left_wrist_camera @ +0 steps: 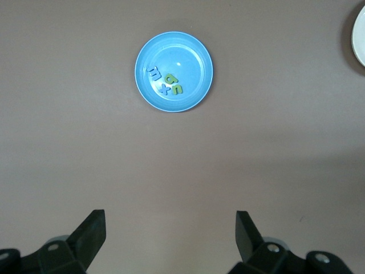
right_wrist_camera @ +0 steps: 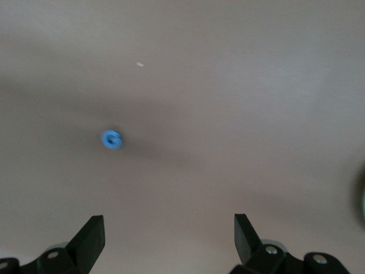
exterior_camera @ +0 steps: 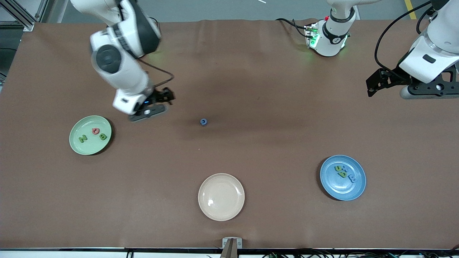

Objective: Sort upper and lower case letters into plates
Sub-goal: 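Move the right gripper back over the blue G, then lower the right gripper and grasp the blue G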

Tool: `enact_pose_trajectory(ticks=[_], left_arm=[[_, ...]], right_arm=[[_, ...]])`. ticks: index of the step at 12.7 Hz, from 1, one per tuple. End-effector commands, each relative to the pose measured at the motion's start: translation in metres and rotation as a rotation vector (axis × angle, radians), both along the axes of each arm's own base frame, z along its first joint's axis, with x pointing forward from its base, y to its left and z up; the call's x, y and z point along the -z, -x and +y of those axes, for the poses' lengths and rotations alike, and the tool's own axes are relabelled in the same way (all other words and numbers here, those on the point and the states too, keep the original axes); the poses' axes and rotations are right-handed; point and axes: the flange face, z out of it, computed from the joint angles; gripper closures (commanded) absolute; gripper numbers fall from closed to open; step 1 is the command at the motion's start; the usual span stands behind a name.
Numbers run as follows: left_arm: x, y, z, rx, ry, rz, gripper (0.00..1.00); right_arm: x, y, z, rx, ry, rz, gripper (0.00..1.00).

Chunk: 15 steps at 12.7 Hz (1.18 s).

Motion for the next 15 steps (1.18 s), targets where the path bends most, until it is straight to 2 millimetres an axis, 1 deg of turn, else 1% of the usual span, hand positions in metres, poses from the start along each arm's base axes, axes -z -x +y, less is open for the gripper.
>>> enact_pose_trajectory(ticks=[1,2,3,4,5,6,9,12,15], left_arm=[[-0.001,0.007,0.000,-0.008,0.001,0.004,0.00],[-0.001,0.007,0.001,-0.009,0.001,0.002,0.00],[-0.001,0.007,0.001,-0.009,0.002,0.002,0.00],[-0.001,0.006,0.001,-0.011,0.002,0.001,0.00],[-0.002,0.006,0.001,-0.009,0.003,-0.004,0.00],[-0.002,0.007,0.001,-0.011,0.002,-0.004,0.00],[-0.001,0.006,0.002,-0.010,0.001,-0.002,0.00],[-0.001,0.005,0.003,-0.013,0.002,-0.006,0.00],[-0.001,0.005,0.004,-0.015,0.002,-0.004,0.00]], right_arm=[[0.058,0.032,0.039,0.102,-0.025,-0.042,0.00],[0.083,0.041,0.059,0.141,-0.024,-0.040,0.00],[0.102,0.044,0.070,0.174,-0.030,-0.046,0.00],[0.124,0.046,0.078,0.188,-0.036,-0.055,0.00],[0.143,0.046,0.081,0.186,-0.039,-0.059,0.00],[0.156,0.044,0.082,0.188,-0.041,-0.062,0.00],[0.172,0.042,0.089,0.177,-0.035,-0.062,0.00],[0.176,0.034,0.095,0.172,-0.034,-0.063,0.02],[0.187,0.027,0.104,0.141,-0.019,-0.067,0.03]])
